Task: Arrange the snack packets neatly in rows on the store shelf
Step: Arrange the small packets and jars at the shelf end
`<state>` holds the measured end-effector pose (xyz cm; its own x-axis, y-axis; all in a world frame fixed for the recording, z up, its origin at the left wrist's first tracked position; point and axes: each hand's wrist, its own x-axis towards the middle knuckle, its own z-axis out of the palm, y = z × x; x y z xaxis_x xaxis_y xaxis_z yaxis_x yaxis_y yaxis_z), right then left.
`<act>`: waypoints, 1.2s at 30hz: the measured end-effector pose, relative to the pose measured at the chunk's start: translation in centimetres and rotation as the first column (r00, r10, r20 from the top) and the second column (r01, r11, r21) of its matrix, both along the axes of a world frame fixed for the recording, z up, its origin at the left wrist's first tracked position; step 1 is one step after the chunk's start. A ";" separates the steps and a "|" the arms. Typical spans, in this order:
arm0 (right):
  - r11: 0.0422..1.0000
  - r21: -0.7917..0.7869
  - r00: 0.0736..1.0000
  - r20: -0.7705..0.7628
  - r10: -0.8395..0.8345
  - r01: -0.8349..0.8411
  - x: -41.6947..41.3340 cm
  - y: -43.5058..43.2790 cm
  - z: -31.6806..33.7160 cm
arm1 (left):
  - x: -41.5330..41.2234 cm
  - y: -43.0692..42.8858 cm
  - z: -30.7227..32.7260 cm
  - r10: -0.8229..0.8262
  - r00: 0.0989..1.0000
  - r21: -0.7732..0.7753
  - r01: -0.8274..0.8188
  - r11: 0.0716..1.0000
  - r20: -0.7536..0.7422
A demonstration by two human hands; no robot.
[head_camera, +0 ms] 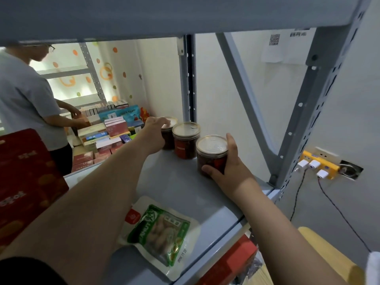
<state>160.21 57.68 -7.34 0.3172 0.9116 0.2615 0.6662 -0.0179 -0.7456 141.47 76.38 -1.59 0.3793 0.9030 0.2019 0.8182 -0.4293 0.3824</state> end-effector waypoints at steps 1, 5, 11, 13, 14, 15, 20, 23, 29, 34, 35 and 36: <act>1.000 -0.006 1.000 0.003 -0.006 0.006 0.0 0.0 0.0 | 0.0 -0.2 0.1 -0.011 1.000 -0.001 0.011 1.000 -0.005; 1.000 0.011 1.000 0.021 -0.023 0.022 -0.2 -0.5 0.3 | -0.7 -0.7 -0.2 -0.057 0.998 0.002 0.058 0.998 -0.032; 0.971 0.228 0.946 0.293 -0.136 0.070 -1.1 -2.1 0.5 | -2.0 -7.0 1.2 0.014 1.000 0.018 -0.014 1.000 -0.027; 0.944 0.330 0.925 0.358 -0.127 0.002 -1.7 -2.3 0.6 | -3.3 -8.8 1.4 0.009 0.991 0.004 -0.008 1.000 -0.135; 0.930 0.366 0.918 0.382 -0.109 -0.042 -2.3 -2.4 0.7 | -4.1 -9.5 1.3 0.031 0.982 -0.019 -0.035 0.999 -0.185; 0.922 0.376 0.911 0.406 -0.072 -0.095 -3.0 -2.4 0.8 | -4.9 -10.2 1.2 0.049 0.974 -0.026 -0.056 0.998 -0.223; 0.902 0.343 0.870 0.488 0.067 -0.262 -8.0 -3.9 2.2 | -8.6 -11.8 0.1 0.146 0.945 -0.111 -0.185 0.976 -0.292; 0.928 0.196 0.865 0.461 0.198 -0.317 -10.2 -4.4 3.8 | -9.8 -12.6 -0.6 0.171 0.933 -0.152 -0.228 0.962 -0.317; 0.791 -0.237 0.683 0.403 0.609 -0.565 -13.3 -4.6 4.3 | -11.4 -13.7 -2.1 0.194 0.932 -0.152 -0.249 0.956 -0.307; 0.718 -0.321 0.582 0.428 0.692 -0.618 -14.4 -4.9 3.0 | -11.3 -13.5 -2.7 0.232 0.949 -0.185 -0.272 0.944 -0.214; 0.719 -0.329 0.573 0.442 0.690 -0.612 -14.4 -4.9 2.7 | -11.1 -13.5 -2.7 0.238 0.954 -0.188 -0.272 0.944 -0.185; 0.727 -0.329 0.574 0.454 0.681 -0.603 -14.4 -4.8 2.5 | -11.0 -13.5 -2.8 0.238 0.958 -0.186 -0.266 0.946 -0.161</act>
<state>145.76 52.84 -4.82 -0.5122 0.8567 0.0607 0.8065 0.5040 -0.3090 130.46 62.84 -4.39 0.1447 0.9889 -0.0333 0.9392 -0.1267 0.3191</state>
